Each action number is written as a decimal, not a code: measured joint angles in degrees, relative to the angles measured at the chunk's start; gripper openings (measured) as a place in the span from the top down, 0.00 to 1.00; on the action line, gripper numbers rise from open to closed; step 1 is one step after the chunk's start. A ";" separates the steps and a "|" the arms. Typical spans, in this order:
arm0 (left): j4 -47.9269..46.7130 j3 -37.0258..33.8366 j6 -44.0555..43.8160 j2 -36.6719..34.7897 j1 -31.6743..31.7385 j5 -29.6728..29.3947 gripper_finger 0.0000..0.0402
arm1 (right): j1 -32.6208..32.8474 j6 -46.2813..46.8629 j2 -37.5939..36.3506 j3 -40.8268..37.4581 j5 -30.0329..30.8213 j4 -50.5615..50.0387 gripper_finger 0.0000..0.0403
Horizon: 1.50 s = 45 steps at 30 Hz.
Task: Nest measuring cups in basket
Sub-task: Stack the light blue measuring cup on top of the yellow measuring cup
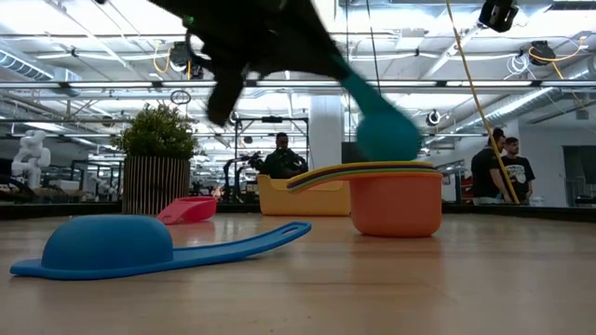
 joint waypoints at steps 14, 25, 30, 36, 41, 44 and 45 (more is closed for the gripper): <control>10.07 0.08 2.01 5.96 -0.16 -0.07 0.92 | 0.00 -0.42 -0.02 0.00 -0.28 -0.04 0.60; 7.21 0.08 1.66 5.98 0.06 -0.06 0.78 | 0.00 -0.23 -0.02 0.00 -0.32 -0.04 0.60; 5.70 0.08 2.29 5.98 0.06 0.94 0.66 | -0.02 -0.06 -0.02 0.00 -0.33 -0.05 0.60; 1.01 0.09 1.80 5.98 -0.31 5.66 0.45 | 0.00 0.05 -0.02 0.00 -0.33 -0.04 0.60; -3.36 0.10 1.42 4.09 -0.29 6.16 0.36 | 0.00 1.70 -0.02 0.00 -0.35 -0.02 0.60; -10.12 0.10 1.43 1.70 0.20 6.23 0.35 | -0.01 1.77 -0.02 0.00 -0.35 -0.03 0.60; -12.51 0.10 1.47 0.91 0.45 6.74 0.36 | 0.00 1.77 -0.02 0.00 -0.35 -0.02 0.60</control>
